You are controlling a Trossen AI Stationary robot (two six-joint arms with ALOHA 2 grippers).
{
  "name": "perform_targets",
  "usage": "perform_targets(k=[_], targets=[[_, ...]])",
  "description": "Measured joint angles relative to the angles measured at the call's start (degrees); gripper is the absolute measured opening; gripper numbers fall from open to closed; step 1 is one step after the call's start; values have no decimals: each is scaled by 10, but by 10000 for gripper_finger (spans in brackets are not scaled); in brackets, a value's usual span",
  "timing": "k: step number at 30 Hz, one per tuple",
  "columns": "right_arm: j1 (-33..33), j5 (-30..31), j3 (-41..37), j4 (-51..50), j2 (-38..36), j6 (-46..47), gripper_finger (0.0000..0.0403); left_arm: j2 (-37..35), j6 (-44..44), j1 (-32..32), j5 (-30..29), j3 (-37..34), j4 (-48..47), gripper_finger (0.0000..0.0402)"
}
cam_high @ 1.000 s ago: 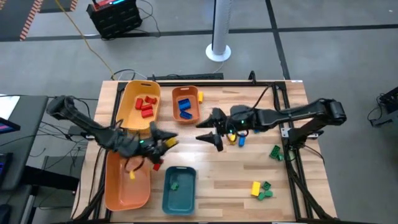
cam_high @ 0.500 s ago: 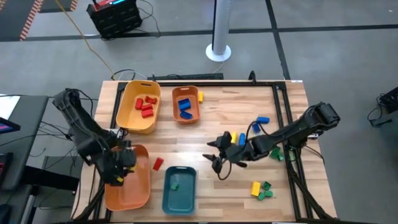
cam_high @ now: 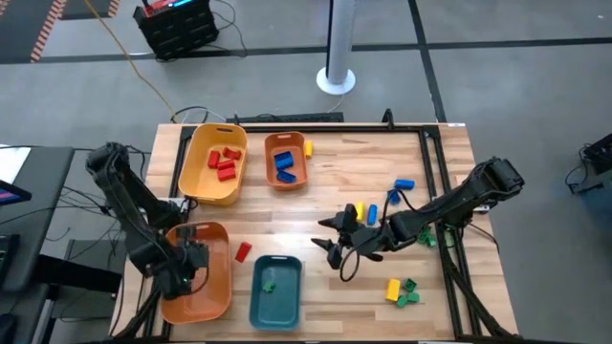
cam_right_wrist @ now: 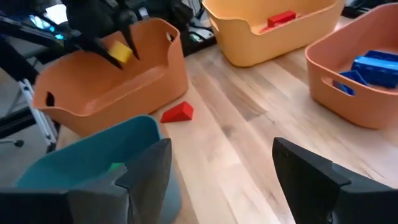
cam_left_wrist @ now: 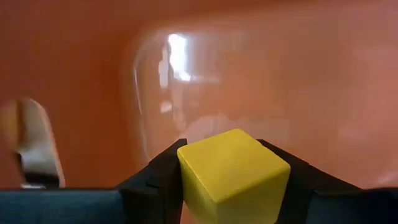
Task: Sort blocks
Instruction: Put the yellow wooden block into the bottom orange bin
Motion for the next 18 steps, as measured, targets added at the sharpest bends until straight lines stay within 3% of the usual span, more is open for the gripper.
perform_targets(k=[3,10,14,18], targets=[[6,0,0,7,0,0,291,19,5,12,21,-20,21,165],[16,0,0,10,0,20,291,7,34,43,88,-104,167,166],[30,0,0,13,0,26,291,-1,0,46,100,-145,175,169],[40,5,0,11,0,30,291,-3,-10,46,98,-152,182,197]])
